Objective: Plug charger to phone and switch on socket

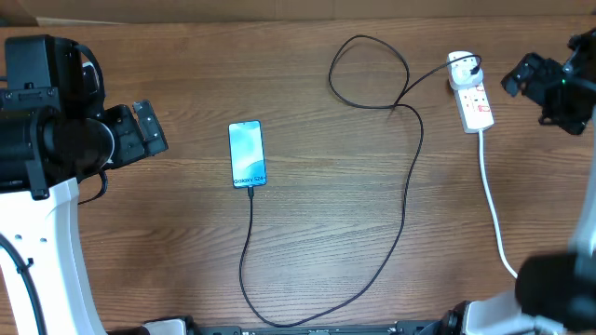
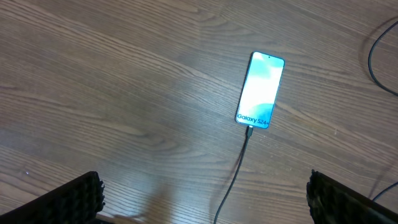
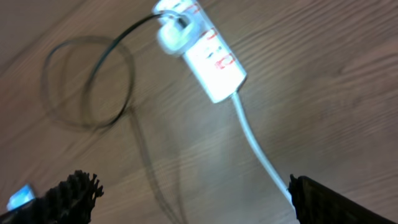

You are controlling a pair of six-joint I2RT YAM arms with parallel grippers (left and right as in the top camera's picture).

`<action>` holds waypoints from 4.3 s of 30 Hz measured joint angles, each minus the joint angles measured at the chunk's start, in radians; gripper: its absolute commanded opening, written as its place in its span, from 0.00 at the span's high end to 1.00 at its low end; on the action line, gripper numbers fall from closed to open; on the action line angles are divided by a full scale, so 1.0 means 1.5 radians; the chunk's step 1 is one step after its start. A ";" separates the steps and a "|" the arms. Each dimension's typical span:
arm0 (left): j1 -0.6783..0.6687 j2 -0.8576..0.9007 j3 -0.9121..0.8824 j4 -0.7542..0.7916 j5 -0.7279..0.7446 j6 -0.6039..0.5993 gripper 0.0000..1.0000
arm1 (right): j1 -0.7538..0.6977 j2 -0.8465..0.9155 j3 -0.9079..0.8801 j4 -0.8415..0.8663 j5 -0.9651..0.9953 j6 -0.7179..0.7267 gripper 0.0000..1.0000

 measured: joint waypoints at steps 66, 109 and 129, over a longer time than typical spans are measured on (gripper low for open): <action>0.000 0.000 -0.003 0.000 -0.003 0.000 0.00 | 0.259 -1.102 -1.195 0.913 -0.019 -0.035 0.00; 0.000 0.000 -0.003 0.000 -0.005 0.000 0.00 | 0.259 -1.105 -1.221 0.848 -0.037 -0.020 0.00; 0.000 -0.441 -0.575 0.602 0.021 0.112 0.01 | 0.259 -1.105 -1.221 0.848 -0.037 -0.018 0.00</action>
